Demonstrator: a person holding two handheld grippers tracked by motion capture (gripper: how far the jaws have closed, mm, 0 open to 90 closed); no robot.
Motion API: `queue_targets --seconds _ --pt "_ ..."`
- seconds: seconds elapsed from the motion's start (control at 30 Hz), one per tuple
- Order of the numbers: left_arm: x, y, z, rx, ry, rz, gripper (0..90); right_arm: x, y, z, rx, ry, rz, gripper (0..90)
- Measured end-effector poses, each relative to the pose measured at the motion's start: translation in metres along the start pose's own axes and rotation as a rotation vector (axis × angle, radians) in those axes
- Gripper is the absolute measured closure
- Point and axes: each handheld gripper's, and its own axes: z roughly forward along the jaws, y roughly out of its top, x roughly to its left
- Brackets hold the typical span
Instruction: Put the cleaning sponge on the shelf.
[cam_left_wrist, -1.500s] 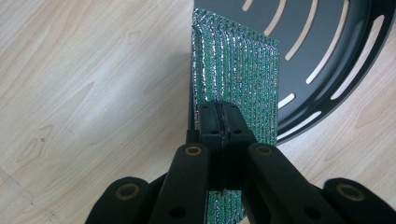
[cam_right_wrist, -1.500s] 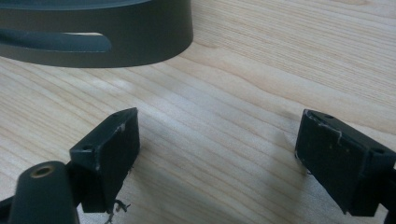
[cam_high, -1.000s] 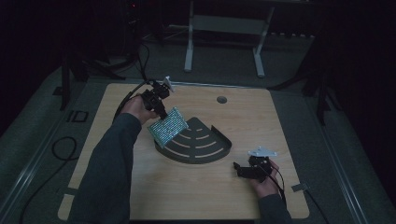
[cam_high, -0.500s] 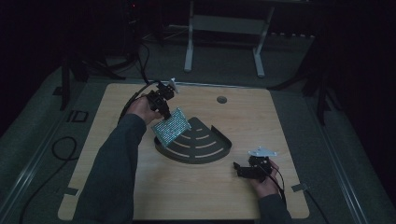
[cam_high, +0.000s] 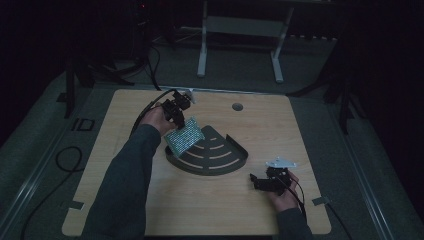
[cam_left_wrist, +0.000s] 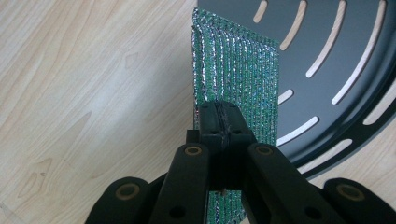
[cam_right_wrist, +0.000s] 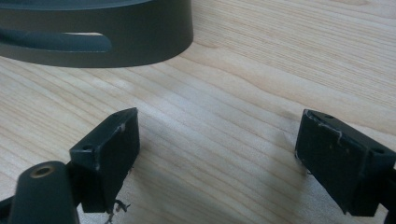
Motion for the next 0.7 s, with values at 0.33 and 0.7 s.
queue_targets --seconds 0.33,0.7 --pt "-0.002 0.003 0.011 0.016 0.024 0.003 90.0 0.0 0.0 0.0 0.001 0.0 0.001 13.4" --pt "-0.006 0.005 0.021 0.038 0.032 0.021 90.0 0.0 0.0 0.0 0.001 0.001 0.001 13.4"
